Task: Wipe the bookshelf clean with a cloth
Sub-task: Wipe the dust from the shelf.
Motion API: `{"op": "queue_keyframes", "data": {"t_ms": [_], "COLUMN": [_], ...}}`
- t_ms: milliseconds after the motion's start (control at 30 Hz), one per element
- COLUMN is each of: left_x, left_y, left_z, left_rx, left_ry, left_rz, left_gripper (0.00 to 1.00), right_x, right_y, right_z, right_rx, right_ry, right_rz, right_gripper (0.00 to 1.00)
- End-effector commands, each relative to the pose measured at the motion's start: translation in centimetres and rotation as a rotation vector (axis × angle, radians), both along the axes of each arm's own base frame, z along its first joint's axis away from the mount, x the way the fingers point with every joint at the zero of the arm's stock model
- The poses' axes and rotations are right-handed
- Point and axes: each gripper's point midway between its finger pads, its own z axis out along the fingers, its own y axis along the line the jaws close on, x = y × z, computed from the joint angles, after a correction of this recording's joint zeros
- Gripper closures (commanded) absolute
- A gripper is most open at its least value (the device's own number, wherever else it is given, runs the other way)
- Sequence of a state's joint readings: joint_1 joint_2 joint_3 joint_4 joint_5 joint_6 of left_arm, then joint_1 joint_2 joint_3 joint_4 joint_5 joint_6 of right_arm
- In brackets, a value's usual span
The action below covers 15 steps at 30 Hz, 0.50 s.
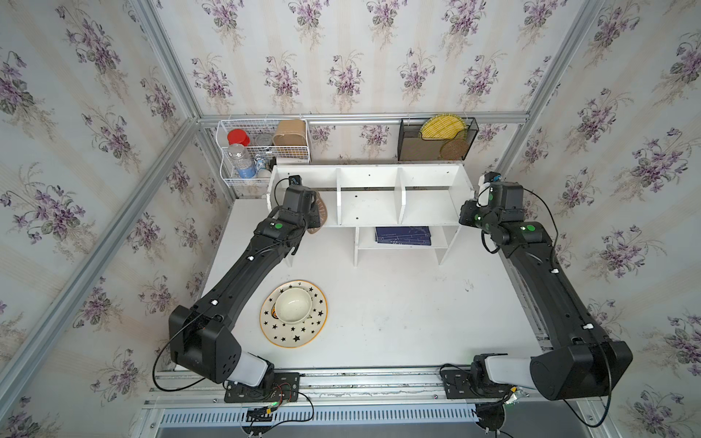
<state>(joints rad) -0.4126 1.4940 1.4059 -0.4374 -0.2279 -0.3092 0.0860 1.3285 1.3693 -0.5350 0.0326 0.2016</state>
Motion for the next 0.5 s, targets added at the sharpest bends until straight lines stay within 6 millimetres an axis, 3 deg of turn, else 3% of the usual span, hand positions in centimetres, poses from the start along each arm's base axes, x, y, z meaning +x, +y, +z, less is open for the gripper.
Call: {"op": "queue_keyframes", "data": {"t_ms": [0, 100, 167, 333, 467], "left_x": [-0.1, -0.2, -0.2, -1.2, -1.7], "left_y": [-3.5, -5.1, -4.5, 0.8, 3.9], "left_z": [0.7, 1.6, 1.6, 1.2, 1.2], "left_rx": [-0.091, -0.128, -0.123, -0.011, 0.055], "left_ry": [-0.014, -0.023, -0.018, -0.003, 0.0], "left_rz": [-0.122, -0.163, -0.123, 0.098, 0.176], "left_gripper": [1.0, 1.0, 1.0, 1.0, 1.0], "right_x": [-0.2, -0.2, -0.1, 0.0, 0.0], "right_y": [-0.6, -0.5, -0.5, -0.6, -0.6], "right_z": [0.1, 0.1, 0.1, 0.2, 0.2], "right_rx": [0.035, 0.035, 0.034, 0.03, 0.034], "right_ry": [-0.001, 0.001, 0.001, 0.006, 0.006], "right_rz": [-0.058, -0.056, -0.055, -0.06, -0.059], "right_gripper": [0.82, 0.83, 0.83, 0.84, 0.85]}}
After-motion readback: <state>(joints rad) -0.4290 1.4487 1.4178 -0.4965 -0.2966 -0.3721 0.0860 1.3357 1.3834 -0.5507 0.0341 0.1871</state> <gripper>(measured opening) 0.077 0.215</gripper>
